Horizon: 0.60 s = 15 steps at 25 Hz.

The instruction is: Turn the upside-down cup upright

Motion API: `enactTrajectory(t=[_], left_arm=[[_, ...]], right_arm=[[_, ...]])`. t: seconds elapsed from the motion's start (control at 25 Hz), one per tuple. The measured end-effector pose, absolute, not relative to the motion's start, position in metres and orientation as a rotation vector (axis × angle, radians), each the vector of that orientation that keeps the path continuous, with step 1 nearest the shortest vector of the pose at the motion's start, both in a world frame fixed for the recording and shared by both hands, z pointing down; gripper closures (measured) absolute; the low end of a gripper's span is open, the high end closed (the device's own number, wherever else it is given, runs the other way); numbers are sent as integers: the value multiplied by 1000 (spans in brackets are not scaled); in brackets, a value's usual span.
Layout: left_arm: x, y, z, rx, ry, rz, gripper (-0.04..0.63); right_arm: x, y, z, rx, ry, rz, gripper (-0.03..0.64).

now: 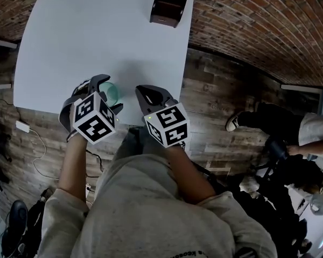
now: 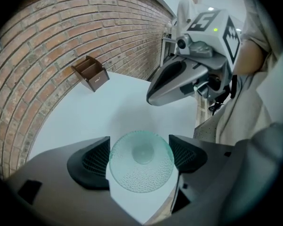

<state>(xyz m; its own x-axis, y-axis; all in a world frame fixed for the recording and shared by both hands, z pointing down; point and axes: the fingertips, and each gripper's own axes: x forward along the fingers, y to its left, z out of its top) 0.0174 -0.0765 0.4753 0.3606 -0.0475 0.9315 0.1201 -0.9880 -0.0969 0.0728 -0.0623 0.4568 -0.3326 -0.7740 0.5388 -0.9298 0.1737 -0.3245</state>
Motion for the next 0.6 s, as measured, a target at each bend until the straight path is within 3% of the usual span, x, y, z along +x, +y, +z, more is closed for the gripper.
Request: enactTrajectory(t=[0.6], left_arm=[[13,-76,480,-2440,-87,-1725,200]], right_arm=[[80,-58,457,1679,-2190,918,611]])
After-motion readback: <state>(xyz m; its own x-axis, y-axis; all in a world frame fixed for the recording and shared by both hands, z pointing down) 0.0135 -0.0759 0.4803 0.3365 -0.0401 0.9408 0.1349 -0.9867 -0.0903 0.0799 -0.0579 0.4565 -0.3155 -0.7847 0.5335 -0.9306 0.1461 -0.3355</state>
